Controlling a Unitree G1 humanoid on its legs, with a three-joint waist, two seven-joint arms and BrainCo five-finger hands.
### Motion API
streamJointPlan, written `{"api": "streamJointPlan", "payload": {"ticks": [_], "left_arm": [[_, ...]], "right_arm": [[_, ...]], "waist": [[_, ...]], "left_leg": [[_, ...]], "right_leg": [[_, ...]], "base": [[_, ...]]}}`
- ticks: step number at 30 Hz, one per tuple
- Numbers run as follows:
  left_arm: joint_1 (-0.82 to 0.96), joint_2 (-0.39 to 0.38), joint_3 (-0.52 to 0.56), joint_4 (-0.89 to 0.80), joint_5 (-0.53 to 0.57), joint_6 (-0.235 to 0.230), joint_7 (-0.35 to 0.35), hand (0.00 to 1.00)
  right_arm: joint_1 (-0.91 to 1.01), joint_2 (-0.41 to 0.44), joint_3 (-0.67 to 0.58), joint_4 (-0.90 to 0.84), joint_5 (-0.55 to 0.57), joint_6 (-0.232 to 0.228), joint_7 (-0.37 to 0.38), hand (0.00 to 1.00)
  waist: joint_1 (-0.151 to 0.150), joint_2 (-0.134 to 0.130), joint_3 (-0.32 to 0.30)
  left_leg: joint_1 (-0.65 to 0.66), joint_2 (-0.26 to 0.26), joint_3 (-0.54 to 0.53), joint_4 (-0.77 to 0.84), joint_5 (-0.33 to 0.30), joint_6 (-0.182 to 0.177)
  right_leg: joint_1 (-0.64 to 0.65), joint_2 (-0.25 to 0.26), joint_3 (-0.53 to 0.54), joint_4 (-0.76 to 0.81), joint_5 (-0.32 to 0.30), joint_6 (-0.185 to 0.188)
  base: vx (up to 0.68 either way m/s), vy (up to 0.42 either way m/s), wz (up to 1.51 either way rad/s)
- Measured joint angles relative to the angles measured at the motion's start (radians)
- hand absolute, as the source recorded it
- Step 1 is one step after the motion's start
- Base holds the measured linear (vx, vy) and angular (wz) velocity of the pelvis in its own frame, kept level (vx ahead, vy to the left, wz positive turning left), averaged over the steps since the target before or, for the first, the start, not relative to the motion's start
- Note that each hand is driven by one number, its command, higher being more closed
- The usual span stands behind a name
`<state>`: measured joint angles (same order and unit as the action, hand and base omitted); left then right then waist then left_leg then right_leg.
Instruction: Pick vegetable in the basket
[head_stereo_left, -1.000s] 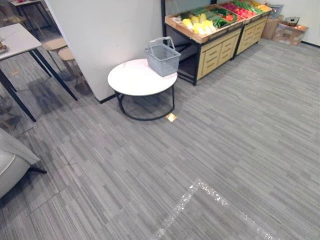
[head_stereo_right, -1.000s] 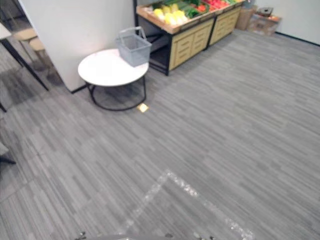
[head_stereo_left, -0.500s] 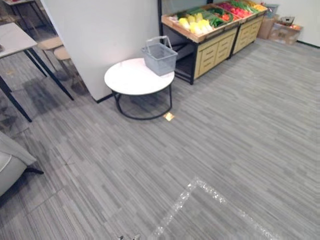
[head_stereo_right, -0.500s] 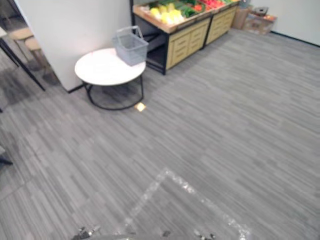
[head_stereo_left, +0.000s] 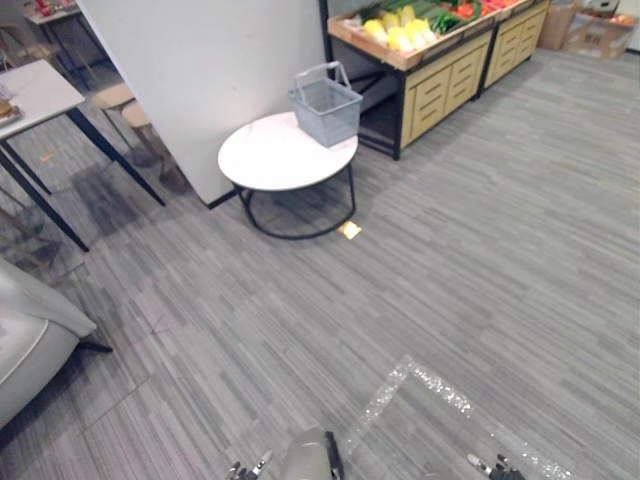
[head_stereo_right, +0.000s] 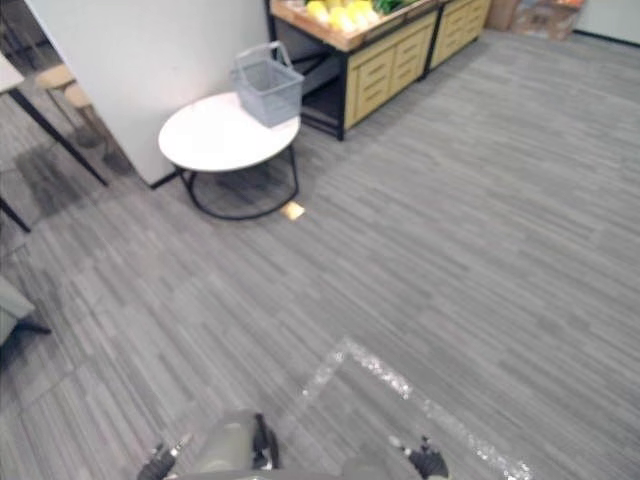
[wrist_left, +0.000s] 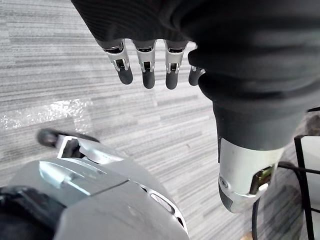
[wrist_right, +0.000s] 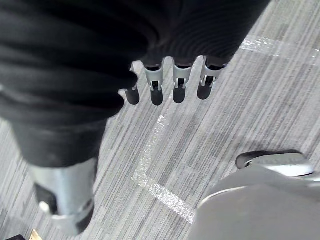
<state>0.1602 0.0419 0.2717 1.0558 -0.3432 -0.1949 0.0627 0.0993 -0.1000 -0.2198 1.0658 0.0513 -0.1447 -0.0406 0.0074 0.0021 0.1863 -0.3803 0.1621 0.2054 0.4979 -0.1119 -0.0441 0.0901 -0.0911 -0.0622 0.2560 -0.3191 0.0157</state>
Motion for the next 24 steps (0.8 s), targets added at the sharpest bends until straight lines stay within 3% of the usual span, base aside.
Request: {"api": "streamJointPlan", "payload": {"ticks": [3,4,5,6,7,8,10,11,13,15,16,18,20,22,24], "left_arm": [[0.002,0.002,-0.025,0.0,0.004,-0.004,0.021,0.0],[0.002,0.002,-0.036,0.002,0.005,-0.004,0.022,0.0],[0.005,0.009,-0.038,0.005,0.005,-0.004,0.02,0.0],[0.001,0.026,-0.047,0.009,0.008,-0.007,0.019,0.0],[0.001,0.052,-0.069,0.012,0.012,-0.009,0.02,0.0],[-0.003,0.059,-0.075,0.015,0.014,-0.01,0.019,0.0],[-0.016,0.074,-0.092,0.027,0.031,-0.006,0.019,0.0],[-0.018,0.076,-0.096,0.027,0.042,-0.005,0.019,0.0],[-0.015,0.087,-0.122,0.026,0.065,0.001,0.018,0.0],[-0.017,0.101,-0.16,0.018,0.077,0.002,0.015,0.0],[-0.021,0.099,-0.185,0.014,0.079,0.001,0.012,0.0],[-0.031,0.088,-0.195,0.018,0.08,0.002,0.009,0.0],[-0.049,0.067,-0.184,0.018,0.08,0.002,0.008,0.0],[-0.067,0.034,-0.152,0.017,0.08,0.003,0.005,0.0],[-0.082,0.005,-0.117,0.018,0.084,0.004,0.002,0.0]], "right_arm": [[-0.034,0.0,0.04,-0.001,0.005,-0.013,-0.003,0.0],[-0.04,-0.002,0.043,0.001,0.005,-0.013,-0.002,0.0],[-0.04,0.0,0.042,0.005,0.004,-0.013,-0.002,0.0],[-0.05,0.015,0.044,0.023,0.002,-0.013,0.001,0.0],[-0.054,0.033,0.052,0.031,0.002,-0.014,0.005,0.0],[-0.056,0.039,0.051,0.034,0.001,-0.014,0.006,0.0],[-0.055,0.038,0.02,0.047,-0.005,-0.014,0.006,0.0],[-0.054,0.037,0.008,0.049,-0.006,-0.014,0.006,0.0],[-0.049,0.034,-0.009,0.05,-0.007,-0.013,0.004,0.0],[-0.042,0.038,-0.009,0.049,-0.008,-0.012,0.005,0.0],[-0.035,0.032,-0.021,0.043,-0.005,-0.016,0.004,0.0],[-0.031,0.023,-0.03,0.034,-0.005,-0.02,0.002,0.0],[-0.007,0.028,-0.049,0.027,-0.005,-0.02,0.002,0.0],[0.019,0.035,-0.05,0.013,-0.005,-0.019,0.001,0.0],[0.044,0.039,-0.054,-0.001,-0.004,-0.019,0.001,0.0]], "waist": [[0.005,0.005,-0.003],[0.014,0.012,-0.007],[0.02,0.007,-0.01],[0.028,-0.018,-0.03],[0.022,-0.048,-0.064],[0.022,-0.057,-0.074],[0.022,-0.074,-0.09],[0.021,-0.075,-0.089],[0.015,-0.069,-0.081],[-0.011,-0.064,-0.073],[-0.027,-0.048,-0.062],[-0.032,-0.034,-0.048],[-0.032,-0.03,-0.042],[-0.033,-0.029,-0.041],[-0.034,-0.014,-0.035]], "left_leg": [[0.018,-0.006,-0.052,-0.318,0.09,-0.036],[0.02,-0.003,-0.078,-0.336,0.099,-0.042],[0.019,-0.01,-0.08,-0.306,0.154,-0.061],[0.008,-0.049,-0.075,-0.258,0.171,-0.052],[-0.009,-0.086,-0.058,-0.241,0.142,-0.02],[-0.013,-0.097,-0.049,-0.231,0.14,-0.007],[0.007,-0.136,-0.019,-0.203,0.093,0.061],[0.025,-0.144,-0.015,-0.205,0.081,0.066],[0.151,-0.171,0.008,-0.246,-0.001,0.09],[0.235,-0.188,0.004,-0.26,-0.03,0.109],[0.312,-0.189,-0.002,-0.301,-0.046,0.114],[0.418,-0.19,0.0,-0.365,-0.058,0.113],[0.481,-0.192,-0.002,-0.39,-0.083,0.112],[0.521,-0.188,-0.011,-0.388,-0.123,0.106],[0.561,-0.156,-0.029,-0.381,-0.167,0.073]], "right_leg": [[0.058,-0.039,0.019,-0.051,-0.037,0.05],[0.08,-0.047,0.03,-0.07,-0.054,0.053],[0.098,-0.061,0.044,-0.082,-0.062,0.052],[0.103,-0.098,0.08,-0.075,-0.049,0.043],[0.07,-0.131,0.113,-0.051,-0.001,0.034],[0.051,-0.143,0.131,-0.03,0.028,0.048],[-0.002,-0.168,0.2,0.093,0.156,0.075],[-0.02,-0.17,0.214,0.144,0.196,0.077],[-0.15,-0.174,0.237,0.485,0.406,0.113],[-0.259,-0.154,0.203,0.757,0.392,0.105],[-0.319,-0.134,0.146,0.858,0.335,0.09],[-0.387,-0.113,0.063,0.888,0.231,0.07],[-0.444,-0.113,-0.022,0.817,0.171,0.062],[-0.482,-0.113,-0.085,0.665,0.163,0.051],[-0.49,-0.094,-0.13,0.383,0.17,0.056]], "base": [[0.4,0.318,-0.17],[0.45,0.428,-0.35],[0.48,0.399,-0.39],[0.5,0.38,-0.15],[0.52,0.331,-0.06],[0.53,0.333,0.07],[0.58,0.357,-0.03],[0.49,0.313,-0.12],[0.44,0.284,-0.22],[0.35,0.206,-0.01],[0.33,0.165,-0.04],[0.33,0.124,-0.15],[0.29,0.032,-0.01],[0.28,-0.045,0.12],[0.39,-0.116,0.2]]}}
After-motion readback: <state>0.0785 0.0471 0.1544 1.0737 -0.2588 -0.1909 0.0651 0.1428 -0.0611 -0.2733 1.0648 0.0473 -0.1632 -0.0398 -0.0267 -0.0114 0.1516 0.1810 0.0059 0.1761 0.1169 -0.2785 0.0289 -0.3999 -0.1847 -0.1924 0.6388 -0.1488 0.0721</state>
